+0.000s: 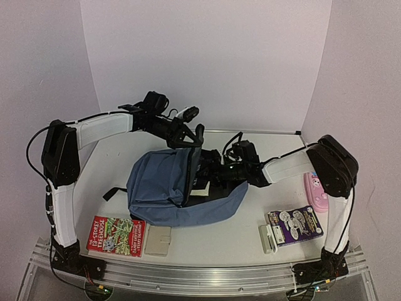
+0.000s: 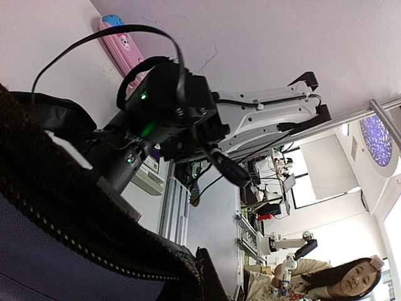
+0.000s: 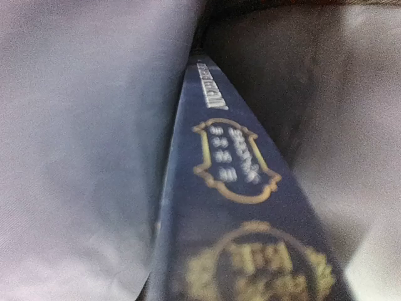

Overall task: Pack the student bag
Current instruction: Place the book in the student bag.

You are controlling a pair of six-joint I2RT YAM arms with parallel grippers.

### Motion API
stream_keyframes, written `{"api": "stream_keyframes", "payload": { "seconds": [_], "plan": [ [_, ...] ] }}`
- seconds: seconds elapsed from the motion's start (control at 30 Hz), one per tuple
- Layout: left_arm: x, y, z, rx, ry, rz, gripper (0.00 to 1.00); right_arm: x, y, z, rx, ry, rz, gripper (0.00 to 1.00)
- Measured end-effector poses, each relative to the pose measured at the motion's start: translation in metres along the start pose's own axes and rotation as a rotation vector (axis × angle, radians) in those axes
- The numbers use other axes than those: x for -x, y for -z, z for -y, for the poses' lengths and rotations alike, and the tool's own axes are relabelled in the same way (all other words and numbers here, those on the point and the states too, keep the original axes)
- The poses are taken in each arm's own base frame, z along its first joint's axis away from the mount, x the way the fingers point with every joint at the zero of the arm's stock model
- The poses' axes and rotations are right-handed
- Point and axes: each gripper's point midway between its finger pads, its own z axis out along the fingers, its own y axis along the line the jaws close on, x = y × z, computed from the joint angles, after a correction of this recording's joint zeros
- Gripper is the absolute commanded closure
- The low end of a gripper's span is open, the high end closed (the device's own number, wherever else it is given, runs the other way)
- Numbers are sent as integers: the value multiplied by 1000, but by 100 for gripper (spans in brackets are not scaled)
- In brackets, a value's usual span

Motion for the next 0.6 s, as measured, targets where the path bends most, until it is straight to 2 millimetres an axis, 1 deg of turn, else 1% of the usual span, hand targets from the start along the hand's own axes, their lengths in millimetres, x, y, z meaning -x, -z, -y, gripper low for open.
{"api": "stream_keyframes", "payload": {
  "seconds": [0.1, 0.17, 0.2, 0.23, 0.3, 0.4, 0.5, 0.57, 0.6],
  "plan": [
    [0, -1, 0, 2, -1, -1, 100, 1, -18, 12, 12, -9, -14, 100],
    [-1, -1, 0, 3, 0, -1, 100, 3, -28, 19, 15, -14, -20, 95],
    [-1, -1, 0, 3, 0, -2, 100, 4, -32, 21, 19, -13, -21, 86],
    [-1, -1, 0, 3, 3, -3, 100, 6, -35, 24, 19, -12, -18, 79],
    [-1, -2, 1, 3, -1, -4, 100, 9, -40, 29, 13, -11, -9, 67],
    [-2, -3, 1, 4, -4, -8, 100, 15, -41, 34, -17, 11, 27, 52],
    [-4, -3, 0, 8, -2, -13, 100, 22, -36, 40, -77, 38, 73, 45],
    [-6, -3, -1, 13, -3, -15, 100, 26, -28, 42, -140, 61, 104, 40],
    [-6, -2, -2, 18, -3, -16, 100, 28, -23, 41, -165, 73, 118, 39]
  ]
}}
